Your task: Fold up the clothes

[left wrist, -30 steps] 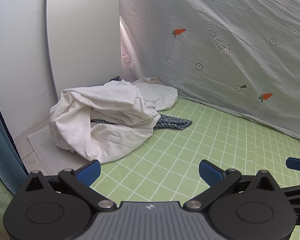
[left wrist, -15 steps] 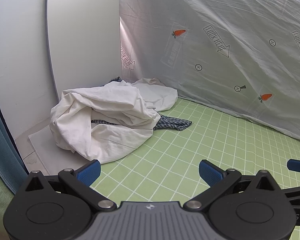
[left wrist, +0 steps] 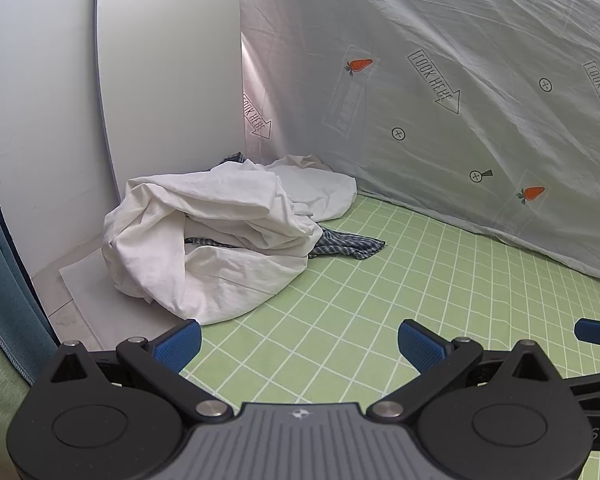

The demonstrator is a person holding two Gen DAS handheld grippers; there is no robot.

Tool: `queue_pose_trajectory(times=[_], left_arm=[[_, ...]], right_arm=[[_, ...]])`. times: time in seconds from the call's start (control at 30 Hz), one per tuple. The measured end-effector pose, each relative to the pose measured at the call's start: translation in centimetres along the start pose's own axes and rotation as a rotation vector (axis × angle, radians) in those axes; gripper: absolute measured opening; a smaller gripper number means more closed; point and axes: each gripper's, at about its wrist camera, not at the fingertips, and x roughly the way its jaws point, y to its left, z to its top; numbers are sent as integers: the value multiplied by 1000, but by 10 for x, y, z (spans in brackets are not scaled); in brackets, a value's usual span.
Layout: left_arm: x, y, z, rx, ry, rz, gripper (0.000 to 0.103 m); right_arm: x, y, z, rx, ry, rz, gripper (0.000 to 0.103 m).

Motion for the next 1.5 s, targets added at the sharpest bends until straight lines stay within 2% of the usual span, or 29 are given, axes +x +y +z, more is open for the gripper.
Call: queue_pose_trajectory(times=[0.67, 0.9, 0.97, 1.13, 1.3, 1.4, 1.5], left_arm=[[3, 2, -4, 2, 11, -11, 103], [19, 13, -1, -18, 47, 16, 103], [31, 20, 4, -38, 63, 39, 103], [71, 47, 23, -105, 104, 90, 103], [128, 93, 48, -227, 152, 144, 103], [167, 126, 69, -271, 166, 224, 103], [204, 158, 84, -304, 174, 318, 103]], right_arm=[[3, 3, -3, 7, 11, -10, 103], [15, 2, 0, 10, 32, -16, 103], [22, 1, 4, 5, 33, -23, 103], [69, 1, 42, 22, 37, -29, 103], [117, 1, 79, 39, 41, -34, 102], [145, 0, 102, 50, 43, -37, 102], [197, 5, 127, 44, 65, -14, 101]])
